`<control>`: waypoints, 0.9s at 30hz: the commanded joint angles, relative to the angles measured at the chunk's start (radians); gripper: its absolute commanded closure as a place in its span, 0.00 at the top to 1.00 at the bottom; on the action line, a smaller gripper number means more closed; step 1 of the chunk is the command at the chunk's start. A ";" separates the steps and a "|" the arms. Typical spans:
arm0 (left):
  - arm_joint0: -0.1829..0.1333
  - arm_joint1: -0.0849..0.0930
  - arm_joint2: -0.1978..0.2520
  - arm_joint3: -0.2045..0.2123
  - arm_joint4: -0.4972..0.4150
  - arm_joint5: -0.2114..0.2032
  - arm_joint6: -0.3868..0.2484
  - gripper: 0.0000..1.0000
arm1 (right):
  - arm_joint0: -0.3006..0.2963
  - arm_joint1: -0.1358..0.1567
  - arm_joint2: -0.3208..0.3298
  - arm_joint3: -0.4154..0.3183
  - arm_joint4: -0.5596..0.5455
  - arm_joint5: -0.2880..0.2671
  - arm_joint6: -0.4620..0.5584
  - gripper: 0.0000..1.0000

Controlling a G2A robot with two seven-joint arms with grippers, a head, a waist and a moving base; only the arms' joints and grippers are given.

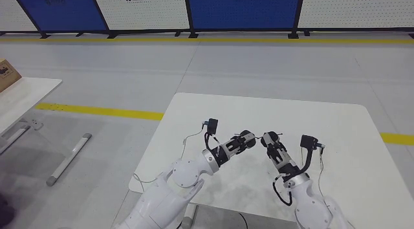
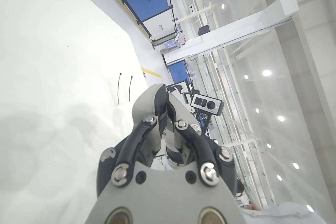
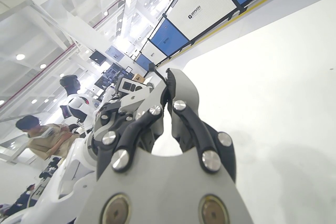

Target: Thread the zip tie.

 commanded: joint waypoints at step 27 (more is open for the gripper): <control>0.001 0.004 0.017 0.003 0.063 0.024 0.030 0.08 | -0.017 -0.005 -0.006 -0.003 -0.060 0.027 -0.061 0.00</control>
